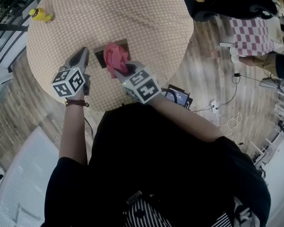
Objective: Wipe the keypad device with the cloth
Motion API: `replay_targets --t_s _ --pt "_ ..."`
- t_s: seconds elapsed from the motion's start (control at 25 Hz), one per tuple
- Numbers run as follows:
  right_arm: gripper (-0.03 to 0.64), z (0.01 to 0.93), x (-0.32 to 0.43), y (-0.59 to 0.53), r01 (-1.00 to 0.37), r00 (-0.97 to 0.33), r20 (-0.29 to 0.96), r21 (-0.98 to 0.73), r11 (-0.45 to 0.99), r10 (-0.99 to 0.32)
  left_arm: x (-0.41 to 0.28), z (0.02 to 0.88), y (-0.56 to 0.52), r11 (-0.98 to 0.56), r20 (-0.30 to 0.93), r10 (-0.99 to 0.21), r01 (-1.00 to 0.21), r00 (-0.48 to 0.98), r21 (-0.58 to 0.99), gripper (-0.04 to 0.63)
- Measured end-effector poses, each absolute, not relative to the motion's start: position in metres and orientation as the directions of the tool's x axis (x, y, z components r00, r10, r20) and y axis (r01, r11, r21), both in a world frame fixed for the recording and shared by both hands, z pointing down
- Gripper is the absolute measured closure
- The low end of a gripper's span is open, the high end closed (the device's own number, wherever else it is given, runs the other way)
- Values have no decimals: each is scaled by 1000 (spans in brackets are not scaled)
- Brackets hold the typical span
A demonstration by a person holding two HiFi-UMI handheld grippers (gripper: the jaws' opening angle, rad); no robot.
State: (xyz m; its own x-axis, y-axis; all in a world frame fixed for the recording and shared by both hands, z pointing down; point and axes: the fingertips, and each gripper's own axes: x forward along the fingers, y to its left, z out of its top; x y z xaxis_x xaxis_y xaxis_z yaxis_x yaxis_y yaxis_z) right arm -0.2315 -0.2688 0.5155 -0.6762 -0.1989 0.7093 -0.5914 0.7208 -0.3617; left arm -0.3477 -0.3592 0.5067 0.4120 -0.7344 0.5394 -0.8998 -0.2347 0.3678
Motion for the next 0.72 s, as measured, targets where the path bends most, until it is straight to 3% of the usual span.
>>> replay_targets --t_s 0.2,0.36,0.52,0.72 --pt "534 553 -234 -238 -549 -620 784 -416 725 -20 -340 534 -384 -248 601 -681 -904 418 348 583" --pt "534 564 -230 -243 -567 -607 794 -394 723 -43 -324 563 -388 -276 638 -619 -887 458 370 583" --pt "534 575 -224 -261 -592 -600 797 -380 710 -74 -323 588 -381 -189 649 -619 -885 443 425 583" --pt "534 590 -223 -271 -589 -586 807 -371 718 -64 -312 595 -376 -200 613 -636 -867 469 456 592"
